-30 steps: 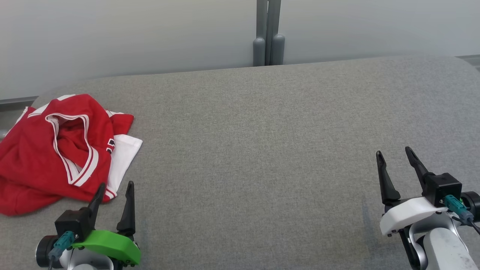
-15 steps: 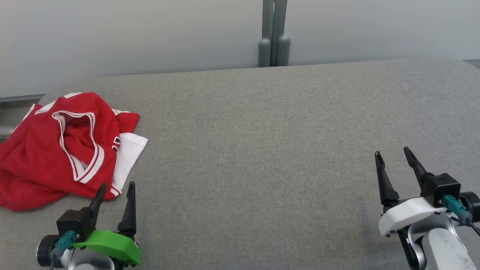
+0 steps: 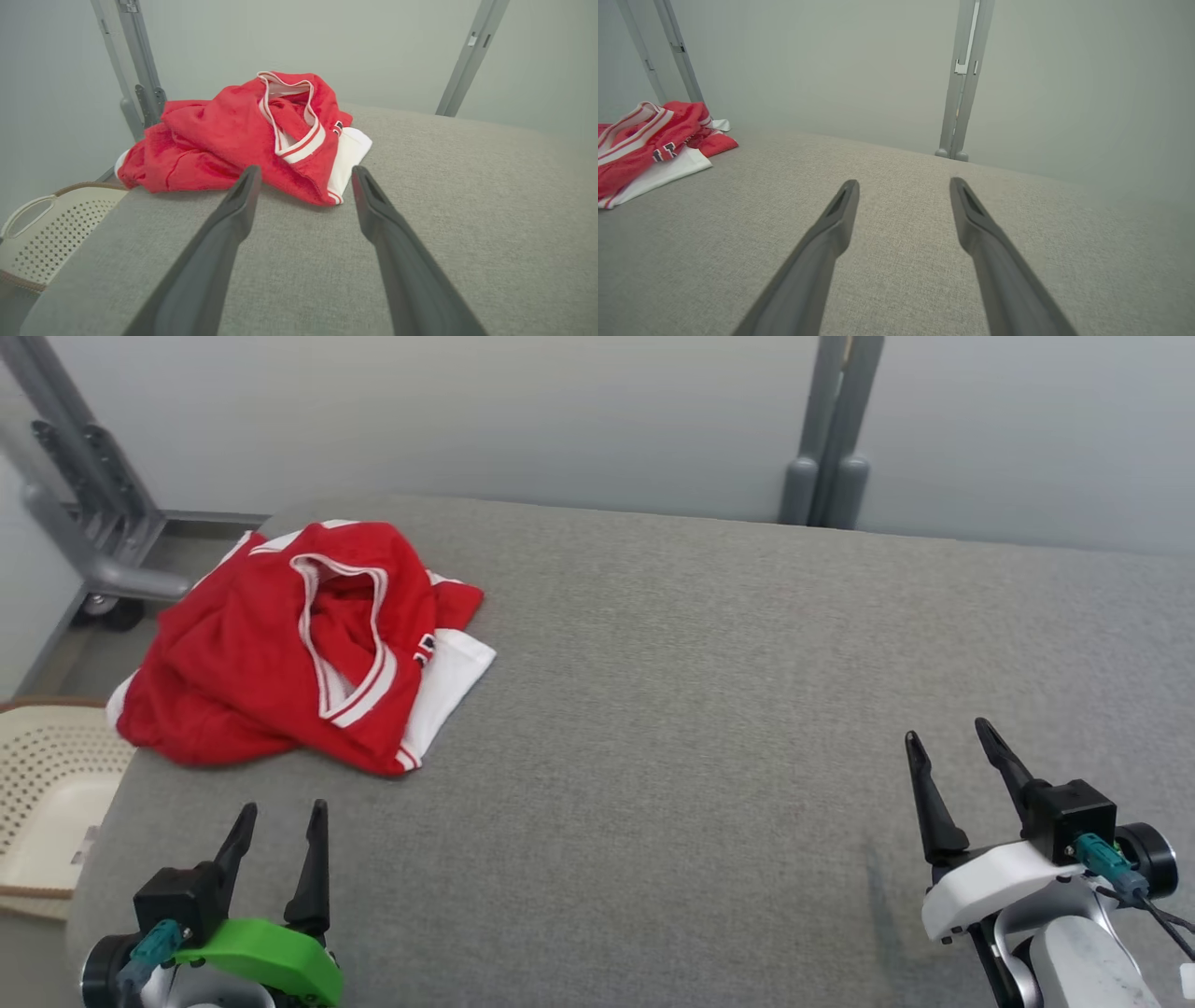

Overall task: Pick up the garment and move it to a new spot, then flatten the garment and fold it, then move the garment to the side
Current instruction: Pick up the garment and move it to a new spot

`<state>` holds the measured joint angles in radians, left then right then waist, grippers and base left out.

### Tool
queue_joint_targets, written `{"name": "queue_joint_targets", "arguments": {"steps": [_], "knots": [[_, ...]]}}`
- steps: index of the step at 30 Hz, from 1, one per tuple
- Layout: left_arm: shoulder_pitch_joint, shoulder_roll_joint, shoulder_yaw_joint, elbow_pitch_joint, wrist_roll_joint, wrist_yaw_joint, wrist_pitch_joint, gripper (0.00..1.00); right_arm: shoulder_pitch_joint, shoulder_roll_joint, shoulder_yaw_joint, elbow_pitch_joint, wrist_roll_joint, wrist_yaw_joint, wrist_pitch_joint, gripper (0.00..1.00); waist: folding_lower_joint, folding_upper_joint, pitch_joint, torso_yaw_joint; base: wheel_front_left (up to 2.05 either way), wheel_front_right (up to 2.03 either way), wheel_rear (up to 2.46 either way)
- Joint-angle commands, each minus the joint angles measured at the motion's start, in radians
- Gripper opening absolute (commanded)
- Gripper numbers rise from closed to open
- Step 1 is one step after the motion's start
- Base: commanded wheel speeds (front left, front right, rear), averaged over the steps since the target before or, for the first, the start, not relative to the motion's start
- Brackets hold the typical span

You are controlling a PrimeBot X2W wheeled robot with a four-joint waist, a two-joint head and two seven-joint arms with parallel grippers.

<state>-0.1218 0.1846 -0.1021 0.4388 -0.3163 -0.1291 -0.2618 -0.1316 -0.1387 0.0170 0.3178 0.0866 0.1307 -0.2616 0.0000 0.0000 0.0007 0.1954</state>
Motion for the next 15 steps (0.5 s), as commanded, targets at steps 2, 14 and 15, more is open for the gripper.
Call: {"name": "queue_joint_targets", "arguments": {"steps": [2,14,15], "knots": [[0.022,0.015,0.012,0.005,0.004,-0.002,-0.004,1.0,0.0,0.004,0.013,0.005,0.007,0.0,-0.005,1.0,0.0,0.0,-0.036,0.169,0.0,0.0,0.0],[0.043,0.025,0.041,-0.006,0.005,-0.002,-0.004,1.0,-0.025,0.02,0.076,0.022,0.019,0.0,-0.005,1.0,0.0,0.0,-0.049,0.254,0.0,0.0,0.0],[0.039,0.024,0.041,-0.005,0.003,-0.002,-0.004,1.0,-0.025,0.018,0.077,0.02,0.022,0.0,-0.005,1.0,0.0,0.0,-0.047,0.248,0.0,0.0,0.0]]}}
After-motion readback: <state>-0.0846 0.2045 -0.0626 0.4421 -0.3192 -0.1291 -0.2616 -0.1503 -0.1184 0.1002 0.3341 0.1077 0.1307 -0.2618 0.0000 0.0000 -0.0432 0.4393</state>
